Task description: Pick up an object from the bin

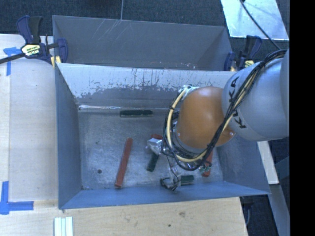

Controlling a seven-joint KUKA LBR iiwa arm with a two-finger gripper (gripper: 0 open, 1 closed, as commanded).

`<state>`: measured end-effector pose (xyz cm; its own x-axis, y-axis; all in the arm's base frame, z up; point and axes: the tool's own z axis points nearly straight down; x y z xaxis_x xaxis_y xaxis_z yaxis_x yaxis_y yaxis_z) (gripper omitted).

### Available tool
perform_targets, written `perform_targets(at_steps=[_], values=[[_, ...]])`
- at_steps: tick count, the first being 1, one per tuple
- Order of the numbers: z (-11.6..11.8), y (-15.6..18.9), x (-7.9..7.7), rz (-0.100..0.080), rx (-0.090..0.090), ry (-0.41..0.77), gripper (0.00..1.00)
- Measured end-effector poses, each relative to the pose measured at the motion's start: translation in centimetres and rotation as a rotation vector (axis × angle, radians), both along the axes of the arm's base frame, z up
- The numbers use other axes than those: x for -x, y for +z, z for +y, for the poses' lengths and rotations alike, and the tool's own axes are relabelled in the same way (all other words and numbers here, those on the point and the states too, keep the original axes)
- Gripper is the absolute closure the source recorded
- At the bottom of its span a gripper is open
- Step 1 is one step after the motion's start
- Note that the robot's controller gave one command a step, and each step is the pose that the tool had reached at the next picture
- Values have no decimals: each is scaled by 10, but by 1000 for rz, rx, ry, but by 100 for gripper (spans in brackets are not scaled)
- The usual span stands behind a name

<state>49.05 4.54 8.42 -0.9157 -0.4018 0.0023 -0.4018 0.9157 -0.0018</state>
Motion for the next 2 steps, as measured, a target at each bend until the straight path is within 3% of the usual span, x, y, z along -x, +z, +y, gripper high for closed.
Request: perform_targets(at_steps=[1, 2], values=[[2, 0, -1, -2, -3, 1, 100], [-1, 170, 5, -13, -3, 92, 100]])
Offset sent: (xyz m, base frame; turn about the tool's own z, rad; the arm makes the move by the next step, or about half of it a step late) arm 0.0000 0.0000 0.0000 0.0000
